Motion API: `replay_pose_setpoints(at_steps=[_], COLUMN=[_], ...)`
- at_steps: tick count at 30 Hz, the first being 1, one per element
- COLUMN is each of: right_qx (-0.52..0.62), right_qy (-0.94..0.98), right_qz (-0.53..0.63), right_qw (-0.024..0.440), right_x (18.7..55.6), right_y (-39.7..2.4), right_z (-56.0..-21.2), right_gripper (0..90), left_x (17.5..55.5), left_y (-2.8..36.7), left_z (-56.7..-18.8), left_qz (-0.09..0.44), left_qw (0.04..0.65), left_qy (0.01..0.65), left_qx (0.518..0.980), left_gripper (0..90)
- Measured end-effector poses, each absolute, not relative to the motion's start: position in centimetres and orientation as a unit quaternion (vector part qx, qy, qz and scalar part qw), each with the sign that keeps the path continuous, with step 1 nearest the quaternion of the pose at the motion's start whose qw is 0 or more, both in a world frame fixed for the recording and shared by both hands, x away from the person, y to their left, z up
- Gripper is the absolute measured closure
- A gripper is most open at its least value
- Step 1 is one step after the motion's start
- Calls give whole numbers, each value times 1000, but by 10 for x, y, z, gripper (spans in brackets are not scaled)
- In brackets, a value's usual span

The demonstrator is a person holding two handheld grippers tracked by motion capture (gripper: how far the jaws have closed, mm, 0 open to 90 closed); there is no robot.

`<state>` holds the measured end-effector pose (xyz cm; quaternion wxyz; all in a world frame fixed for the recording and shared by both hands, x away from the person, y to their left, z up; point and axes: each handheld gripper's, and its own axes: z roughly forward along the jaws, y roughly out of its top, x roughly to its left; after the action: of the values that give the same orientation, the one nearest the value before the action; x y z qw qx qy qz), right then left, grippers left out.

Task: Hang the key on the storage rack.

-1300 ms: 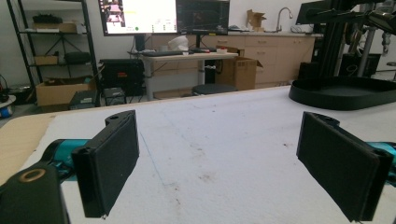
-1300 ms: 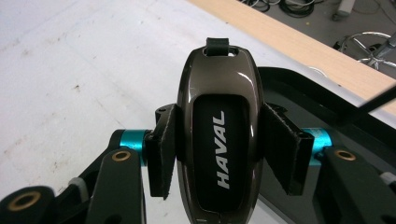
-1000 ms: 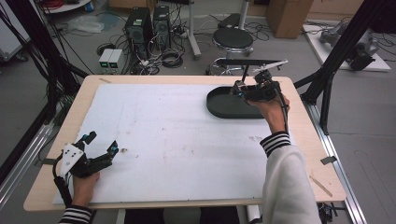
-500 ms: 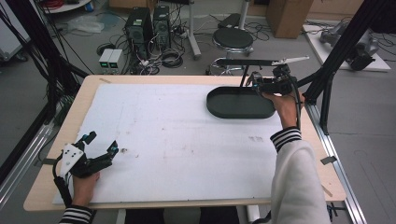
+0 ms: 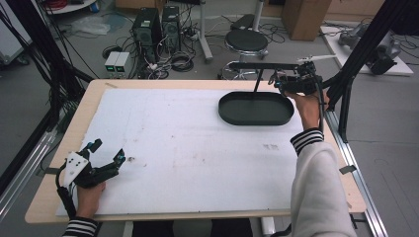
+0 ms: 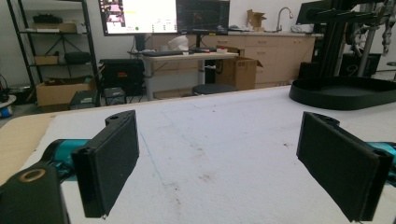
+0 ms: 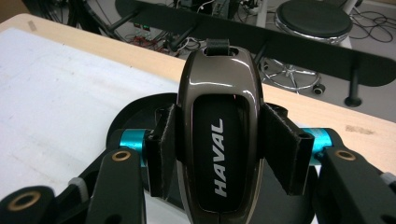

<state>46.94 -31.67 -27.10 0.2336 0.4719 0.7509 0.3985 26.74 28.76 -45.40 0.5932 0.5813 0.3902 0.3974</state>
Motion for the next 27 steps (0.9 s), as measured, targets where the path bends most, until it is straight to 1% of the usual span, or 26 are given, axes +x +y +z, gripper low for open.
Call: replay_pose_setpoints(at_steps=[17, 27], right_qx=[490, 488], right_qy=[730, 723], right_qz=[403, 407], right_qw=[254, 273], right_x=[479, 483], right_y=[-324, -320], right_z=[-269, -263], right_gripper=[483, 483], left_x=[268, 268], left_y=[288, 288], left_z=[-454, -454], left_qz=[396, 395], left_qw=[592, 593], left_qy=[391, 391], left_qx=[583, 582], left_gripper=[135, 135])
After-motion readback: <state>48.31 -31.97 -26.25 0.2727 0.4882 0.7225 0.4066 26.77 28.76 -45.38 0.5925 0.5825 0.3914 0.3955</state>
